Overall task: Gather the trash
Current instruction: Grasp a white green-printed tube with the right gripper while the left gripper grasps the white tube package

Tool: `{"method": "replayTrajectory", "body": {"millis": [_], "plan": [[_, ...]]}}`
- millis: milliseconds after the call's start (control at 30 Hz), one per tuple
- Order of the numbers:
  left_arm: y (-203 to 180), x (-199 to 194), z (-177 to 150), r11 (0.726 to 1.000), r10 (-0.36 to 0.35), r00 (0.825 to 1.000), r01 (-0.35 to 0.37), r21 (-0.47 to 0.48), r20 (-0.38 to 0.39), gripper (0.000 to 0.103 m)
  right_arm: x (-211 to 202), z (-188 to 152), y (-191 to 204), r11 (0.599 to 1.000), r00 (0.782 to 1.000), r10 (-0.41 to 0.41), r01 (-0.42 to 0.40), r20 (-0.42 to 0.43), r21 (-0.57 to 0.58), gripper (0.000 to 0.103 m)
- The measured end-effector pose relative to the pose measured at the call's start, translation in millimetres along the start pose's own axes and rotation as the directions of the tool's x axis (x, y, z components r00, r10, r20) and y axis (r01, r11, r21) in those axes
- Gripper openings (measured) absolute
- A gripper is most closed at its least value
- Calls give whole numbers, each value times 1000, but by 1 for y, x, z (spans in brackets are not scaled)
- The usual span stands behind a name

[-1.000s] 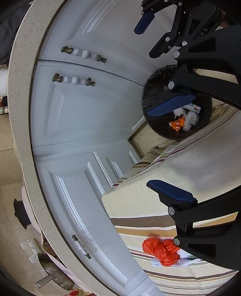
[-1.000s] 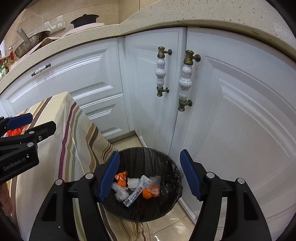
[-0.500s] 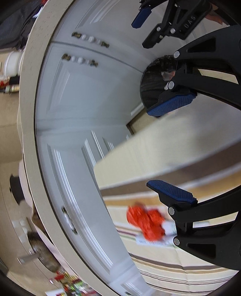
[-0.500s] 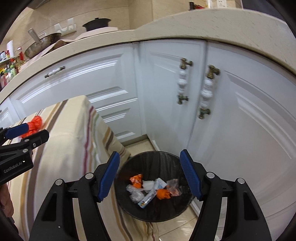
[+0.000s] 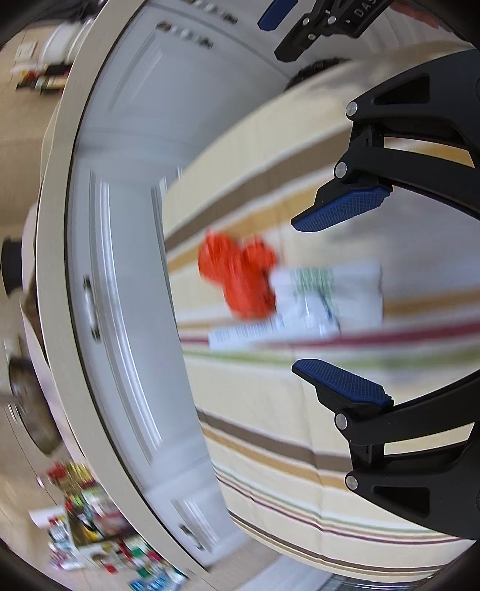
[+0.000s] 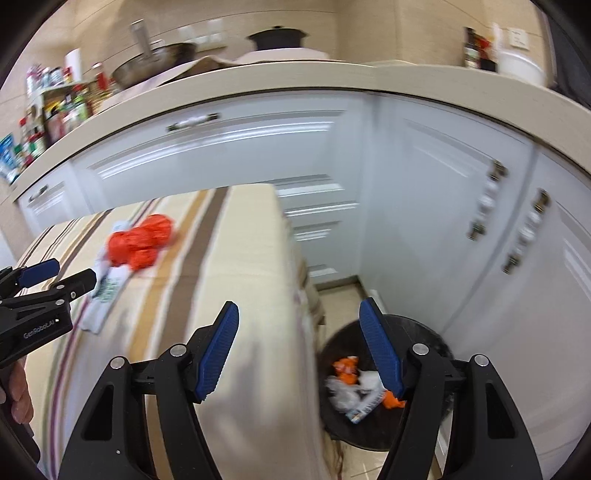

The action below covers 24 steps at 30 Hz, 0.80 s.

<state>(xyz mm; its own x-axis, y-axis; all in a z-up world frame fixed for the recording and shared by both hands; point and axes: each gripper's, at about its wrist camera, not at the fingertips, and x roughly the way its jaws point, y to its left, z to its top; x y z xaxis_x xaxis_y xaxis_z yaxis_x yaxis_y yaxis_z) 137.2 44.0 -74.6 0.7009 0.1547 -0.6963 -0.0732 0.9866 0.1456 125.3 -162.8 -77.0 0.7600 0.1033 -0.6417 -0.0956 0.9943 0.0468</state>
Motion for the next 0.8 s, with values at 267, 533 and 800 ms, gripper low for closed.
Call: {"method": "replayTrajectory", "body": {"millis": [267,533,800], "plan": [[71,2,-17,993,81,996,-82,-84,-24,70,9,5,65,992,997,77,-78,-23,-96,66],[124,8,-35,978,135,989,-143,-148,-64,70,22,2,126,971,987,145,-156,-71,-183,66],[151,16,-47,968,149,984,-164,-192,-93,70,40,-5,168,947,977,161,-193,-139,-257,66]]}}
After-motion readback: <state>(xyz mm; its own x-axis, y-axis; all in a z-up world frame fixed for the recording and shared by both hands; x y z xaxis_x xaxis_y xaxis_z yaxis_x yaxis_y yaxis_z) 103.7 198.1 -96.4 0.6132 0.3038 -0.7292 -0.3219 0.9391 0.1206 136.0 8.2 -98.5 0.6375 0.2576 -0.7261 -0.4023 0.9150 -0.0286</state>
